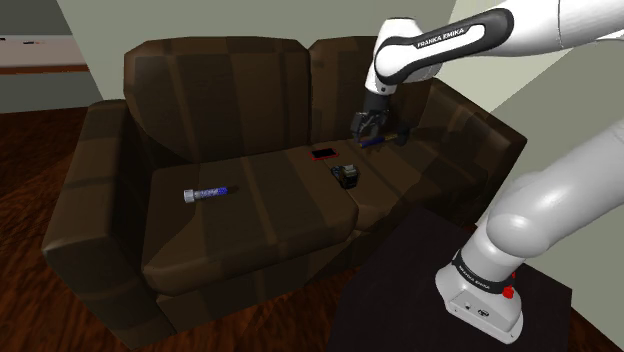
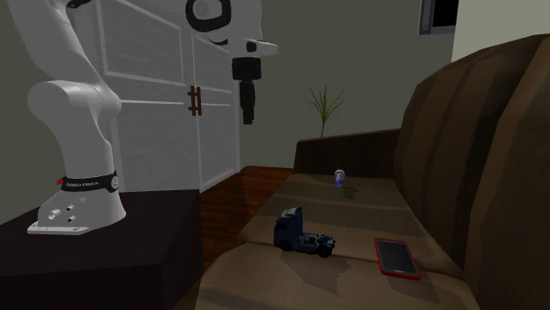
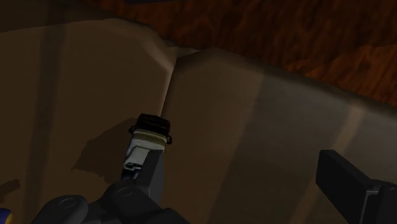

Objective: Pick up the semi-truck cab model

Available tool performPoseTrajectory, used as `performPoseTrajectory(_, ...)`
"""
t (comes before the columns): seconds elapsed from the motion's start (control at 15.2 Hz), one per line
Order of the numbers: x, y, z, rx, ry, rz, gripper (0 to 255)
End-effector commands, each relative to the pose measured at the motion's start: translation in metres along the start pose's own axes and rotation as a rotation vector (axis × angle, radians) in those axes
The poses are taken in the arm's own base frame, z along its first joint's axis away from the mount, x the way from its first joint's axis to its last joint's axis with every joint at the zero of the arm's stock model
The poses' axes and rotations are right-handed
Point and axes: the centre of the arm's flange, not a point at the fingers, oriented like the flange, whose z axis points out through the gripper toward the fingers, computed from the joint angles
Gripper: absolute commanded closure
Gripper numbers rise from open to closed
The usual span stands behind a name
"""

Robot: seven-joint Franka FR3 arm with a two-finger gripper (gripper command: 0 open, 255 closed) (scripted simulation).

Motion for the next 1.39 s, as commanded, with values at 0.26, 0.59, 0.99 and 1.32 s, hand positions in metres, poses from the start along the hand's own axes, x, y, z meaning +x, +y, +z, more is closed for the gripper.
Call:
performPoseTrajectory(0.26,0.043,0.025,0.063,-0.015,-0.022,0.066,0)
performPoseTrajectory(0.59,0.079,0.048,0.115,-0.027,-0.041,0.120,0)
performPoseTrajectory(0.99,0.118,0.079,0.178,-0.041,-0.064,0.185,0)
performPoseTrajectory(1.32,0.147,0.108,0.231,-0.053,-0.083,0.239,0)
